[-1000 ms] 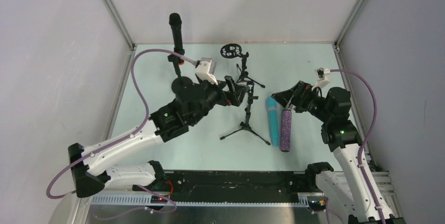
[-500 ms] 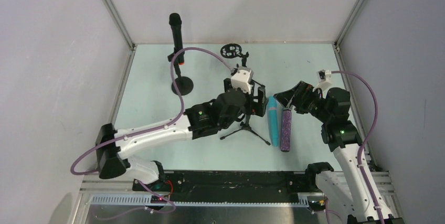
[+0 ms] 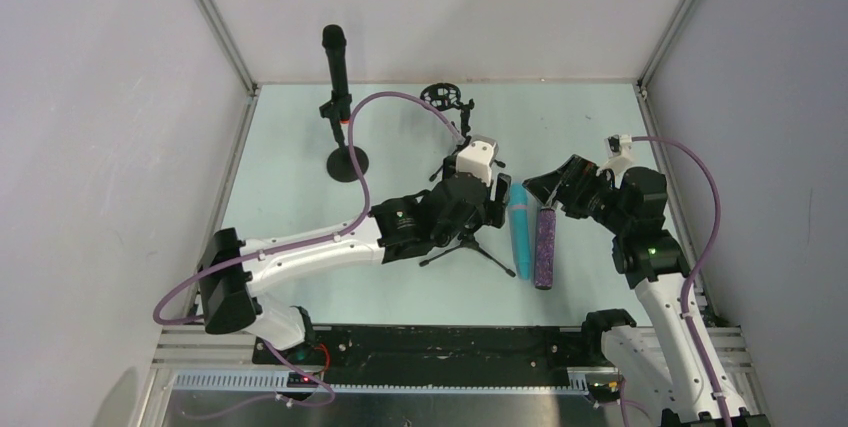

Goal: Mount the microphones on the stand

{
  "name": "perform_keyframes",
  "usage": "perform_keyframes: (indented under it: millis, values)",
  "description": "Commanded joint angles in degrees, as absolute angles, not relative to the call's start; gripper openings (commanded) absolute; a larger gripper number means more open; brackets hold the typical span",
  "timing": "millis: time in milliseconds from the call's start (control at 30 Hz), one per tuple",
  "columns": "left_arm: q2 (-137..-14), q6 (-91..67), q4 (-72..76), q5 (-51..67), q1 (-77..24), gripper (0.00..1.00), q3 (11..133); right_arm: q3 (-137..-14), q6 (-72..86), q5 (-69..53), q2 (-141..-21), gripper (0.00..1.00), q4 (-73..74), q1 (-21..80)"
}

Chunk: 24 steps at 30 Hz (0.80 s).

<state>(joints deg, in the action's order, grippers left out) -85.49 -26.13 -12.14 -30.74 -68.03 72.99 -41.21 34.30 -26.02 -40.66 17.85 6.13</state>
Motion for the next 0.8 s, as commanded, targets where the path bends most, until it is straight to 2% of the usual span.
perform_keyframes:
  millis: [0,267,333,367,433,600,767]
  values:
    - [-83.95,-21.4,-11.28,-29.22,-68.38,0.76,74.63,-41.35,34.0,-25.66,-41.01,1.0,17.19,5.82]
    - [-81.5,-12.18,-11.15,-28.12,-68.39,0.66,71.61,-40.96,34.36,-25.92,-41.26,0.99,16.57,5.73]
    - [-81.04,-9.29,-11.11,-28.35,-68.3,0.58,70.83,-40.91,34.35,-26.0,-41.3,0.99,16.53,5.69]
    - [-80.86,-7.42,-11.05,-28.89,-68.36,0.48,70.57,-40.88,34.36,-26.01,-41.4,0.99,16.55,5.66]
    - [-80.34,-4.63,-10.92,-29.36,-68.2,0.39,69.75,-40.87,34.32,-26.01,-41.4,0.99,16.55,5.62]
    - [-78.42,1.01,-10.08,-27.51,-66.55,0.37,67.06,-40.87,34.26,-26.18,-41.52,0.99,16.44,5.44]
    - [-74.23,2.19,-7.84,-15.44,-61.53,0.32,63.46,-40.87,34.19,-26.19,-41.55,0.99,16.59,5.27]
